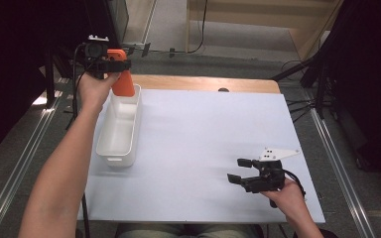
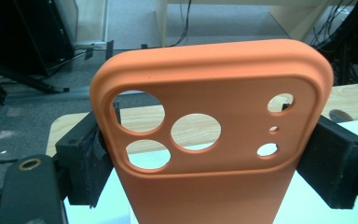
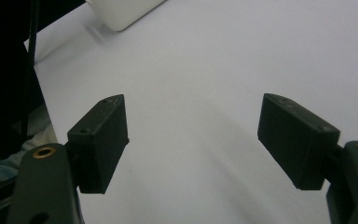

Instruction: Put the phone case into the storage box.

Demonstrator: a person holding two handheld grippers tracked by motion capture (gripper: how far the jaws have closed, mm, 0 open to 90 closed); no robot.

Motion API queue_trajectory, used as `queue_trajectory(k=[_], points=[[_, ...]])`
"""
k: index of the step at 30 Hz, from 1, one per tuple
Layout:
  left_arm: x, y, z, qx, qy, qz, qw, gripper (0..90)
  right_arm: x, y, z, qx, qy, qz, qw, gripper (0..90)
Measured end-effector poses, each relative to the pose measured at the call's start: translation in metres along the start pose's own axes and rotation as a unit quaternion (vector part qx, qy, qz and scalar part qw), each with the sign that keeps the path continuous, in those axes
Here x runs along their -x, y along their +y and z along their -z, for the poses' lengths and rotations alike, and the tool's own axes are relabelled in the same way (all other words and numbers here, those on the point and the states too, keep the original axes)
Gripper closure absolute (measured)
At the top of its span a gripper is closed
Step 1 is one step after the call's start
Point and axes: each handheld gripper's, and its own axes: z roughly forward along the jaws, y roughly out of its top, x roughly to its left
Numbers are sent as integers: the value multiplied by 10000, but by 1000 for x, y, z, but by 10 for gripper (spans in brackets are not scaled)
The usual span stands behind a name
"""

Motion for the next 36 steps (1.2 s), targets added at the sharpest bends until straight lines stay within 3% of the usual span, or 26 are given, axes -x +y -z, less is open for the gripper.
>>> queue_trajectory(k=[4, 7, 19, 36], points=[[0, -2, -5, -3, 85, -79, 9999, 146, 0, 0, 0, 24, 16, -16, 10000, 232], [-1, -3, -9, -11, 41, -12, 10000, 145, 0, 0, 1, 46, 7, -10, 10000, 232], [1, -11, -24, -176, 142, -76, 9997, 145, 0, 0, 1, 43, 8, 0, 10000, 232], [-4, -31, -40, -273, 248, 77, 9993, 144, -1, 1, 2, 73, 32, -15, 10000, 232]])
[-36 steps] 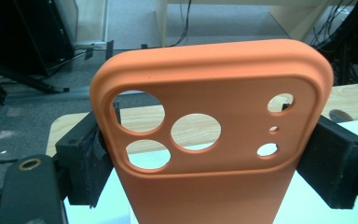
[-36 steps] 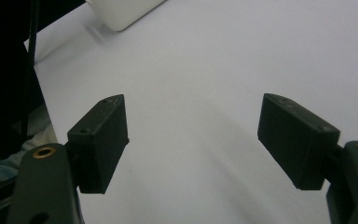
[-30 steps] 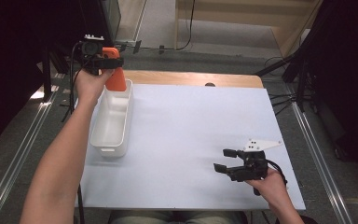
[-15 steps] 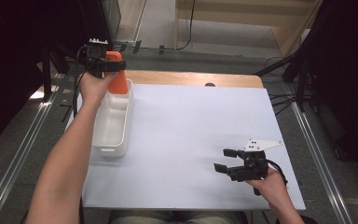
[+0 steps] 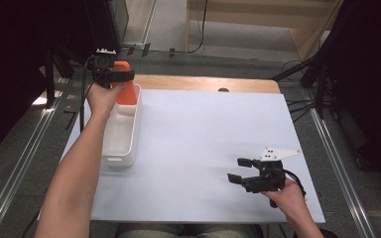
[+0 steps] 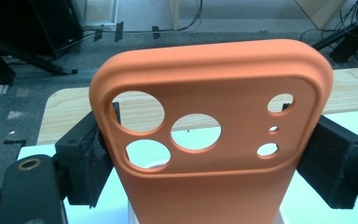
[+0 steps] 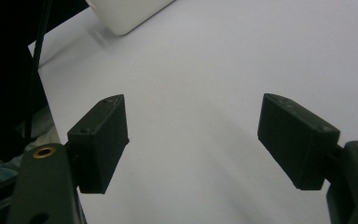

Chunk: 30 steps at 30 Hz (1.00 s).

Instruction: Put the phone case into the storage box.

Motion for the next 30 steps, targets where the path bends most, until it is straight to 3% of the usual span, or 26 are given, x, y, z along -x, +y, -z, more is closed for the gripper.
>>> queue_trajectory(k=[6, 11, 13, 24, 30], points=[[0, -6, -4, -77, -23, -20, 10000, 143, 0, 0, 0, 11, -2, -17, 10000, 232], [6, -10, -6, -106, -39, -145, 9998, 143, 0, 0, 0, -9, 6, -9, 10000, 232], [9, -11, -7, -173, 63, -289, 9994, 143, 0, 0, -1, -20, 5, 12, 10000, 232], [6, -22, -14, -253, 53, -113, 9996, 142, 0, 0, 0, -5, 0, -21, 10000, 232], [6, -25, -15, -299, 107, -151, 9994, 141, 0, 1, 0, 4, 0, -11, 10000, 232]])
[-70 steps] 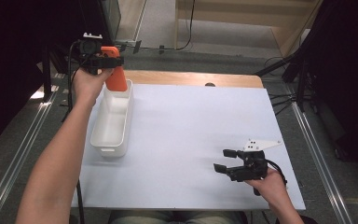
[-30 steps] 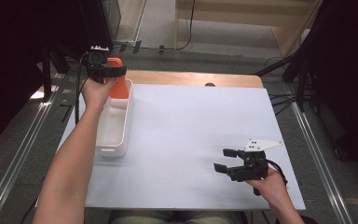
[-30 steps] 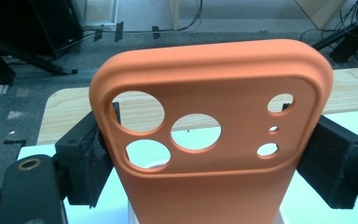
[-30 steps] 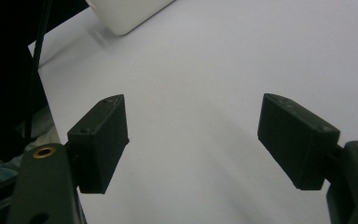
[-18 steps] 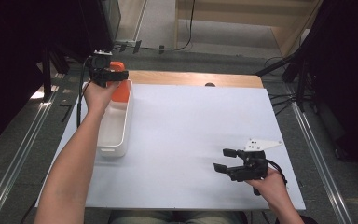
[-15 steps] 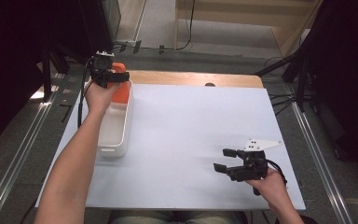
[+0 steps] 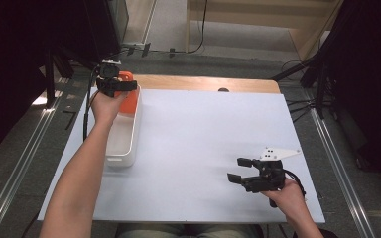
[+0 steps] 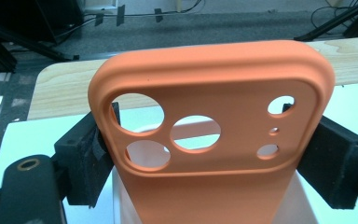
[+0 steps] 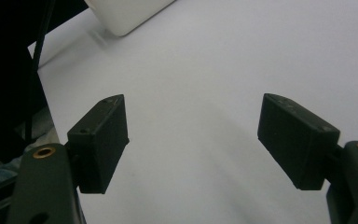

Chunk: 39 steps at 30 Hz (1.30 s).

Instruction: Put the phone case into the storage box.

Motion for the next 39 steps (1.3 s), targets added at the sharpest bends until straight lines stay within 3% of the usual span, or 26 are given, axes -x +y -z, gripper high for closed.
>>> queue_trajectory(k=[21, 28, 32, 39], points=[[3, -3, -6, -203, 71, -91, 9997, 142, 0, 0, 0, 13, 10, -11, 10000, 232], [3, -3, -8, -145, 54, -118, 9998, 134, 0, 1, 0, 20, 25, 22, 10000, 232], [5, -3, -8, -100, 208, -186, 9996, 92, -1, 1, 0, 12, 18, 4, 10000, 232], [2, 0, -4, 65, 17, -35, 10000, 70, -1, 1, 0, 2, 22, 19, 10000, 232]])
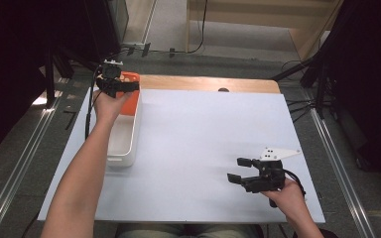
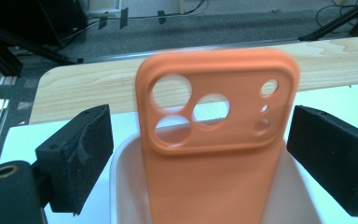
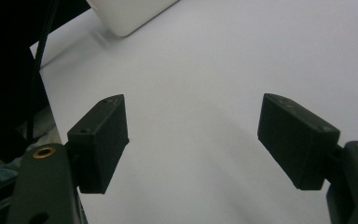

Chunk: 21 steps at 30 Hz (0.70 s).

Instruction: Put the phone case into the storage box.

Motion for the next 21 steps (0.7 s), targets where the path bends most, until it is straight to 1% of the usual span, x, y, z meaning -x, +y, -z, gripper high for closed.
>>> queue_trajectory(k=[4, 7, 10, 11, 12, 13, 15, 16, 18, 20, 21], points=[[-3, 1, 3, -29, -157, 103, 9998, 70, 0, 0, 0, -6, -1, 0, 10000, 232], [-6, 2, 6, -56, -248, 93, 9996, 70, 0, 0, -1, 11, 15, -18, 10000, 232], [-7, 4, 9, -98, -240, 103, 9996, 71, 0, 0, -1, 1, 8, -2, 10000, 232], [-8, 5, 11, -43, -237, 130, 9996, 71, 0, 0, -1, -8, 16, -4, 10000, 232], [-9, 6, 14, -6, -321, 193, 9993, 72, 0, 0, -1, -7, 3, 5, 10000, 232], [-10, 7, 15, -21, -356, 251, 9990, 73, 0, 0, -1, -9, 0, 2, 10000, 232], [-11, 10, 17, -89, -467, 284, 9985, 72, 0, 0, -1, -14, -1, 2, 10000, 232], [-11, 11, 20, -106, -484, 227, 9985, 72, 0, 0, -1, -17, -3, 2, 10000, 232], [-11, 13, 23, -108, -571, 248, 9980, 72, 1, 0, -1, -15, -2, 12, 10000, 232], [-11, 16, 27, -139, -722, 260, 9970, 72, 1, 0, -2, -17, -3, 12, 10000, 232], [-10, 17, 28, -138, -752, 274, 9967, 72, 1, 0, -2, -20, -6, 9, 10000, 232]])
